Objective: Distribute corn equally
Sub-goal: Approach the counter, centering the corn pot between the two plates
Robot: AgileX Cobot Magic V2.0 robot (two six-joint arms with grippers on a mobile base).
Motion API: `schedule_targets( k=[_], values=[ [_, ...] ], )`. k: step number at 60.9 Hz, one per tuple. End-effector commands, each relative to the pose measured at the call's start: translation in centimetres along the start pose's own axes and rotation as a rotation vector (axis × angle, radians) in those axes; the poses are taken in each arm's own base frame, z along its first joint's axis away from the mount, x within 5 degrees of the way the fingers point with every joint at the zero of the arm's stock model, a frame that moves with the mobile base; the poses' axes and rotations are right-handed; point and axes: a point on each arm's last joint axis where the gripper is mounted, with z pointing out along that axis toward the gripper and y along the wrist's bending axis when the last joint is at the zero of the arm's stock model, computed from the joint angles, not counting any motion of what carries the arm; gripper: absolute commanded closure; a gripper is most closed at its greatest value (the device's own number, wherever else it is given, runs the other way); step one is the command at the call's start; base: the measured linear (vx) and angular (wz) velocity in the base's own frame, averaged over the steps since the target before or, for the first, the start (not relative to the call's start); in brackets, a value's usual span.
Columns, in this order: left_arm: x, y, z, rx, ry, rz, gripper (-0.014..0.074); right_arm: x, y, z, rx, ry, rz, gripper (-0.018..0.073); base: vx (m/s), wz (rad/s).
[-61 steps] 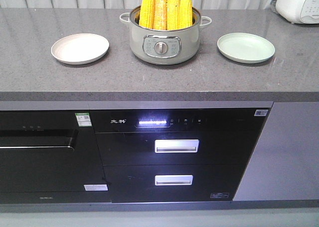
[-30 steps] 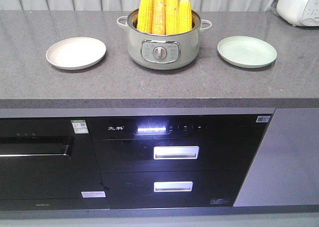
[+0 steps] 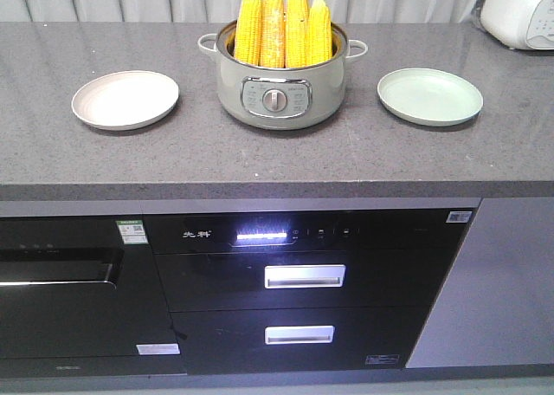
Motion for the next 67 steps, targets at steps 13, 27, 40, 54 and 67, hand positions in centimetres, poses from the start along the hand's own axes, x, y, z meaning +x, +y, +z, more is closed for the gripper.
schedule_targets(
  k=[13,27,40,54,67],
  values=[
    [-0.67,-0.04,-0.15,0.004,-0.089,-0.009,0.0603,-0.4,0.06,-0.05,-0.006,-0.065,-0.018,0.0561,0.05,-0.01],
    [-0.67,-0.04,-0.15,0.004,-0.089,-0.009,0.0603,-0.4,0.06,-0.05,-0.006,-0.065,-0.018,0.0561,0.05,-0.01],
    [-0.67,-0.04,-0.15,0.004,-0.089,-0.009,0.0603,-0.4,0.06,-0.05,-0.006,-0.065,-0.018,0.0561,0.04,-0.01],
    [-0.67,-0.04,-0.15,0.004,-0.089,-0.009,0.0603,-0.4,0.06,-0.05,-0.006,-0.065,-0.018,0.0561,0.05,-0.01],
    [-0.67,-0.04,-0.15,0.004,-0.089,-0.009,0.0603,-0.39,0.06,-0.05,-0.006,-0.064,-0.018,0.0561,0.05,-0.01]
  ],
)
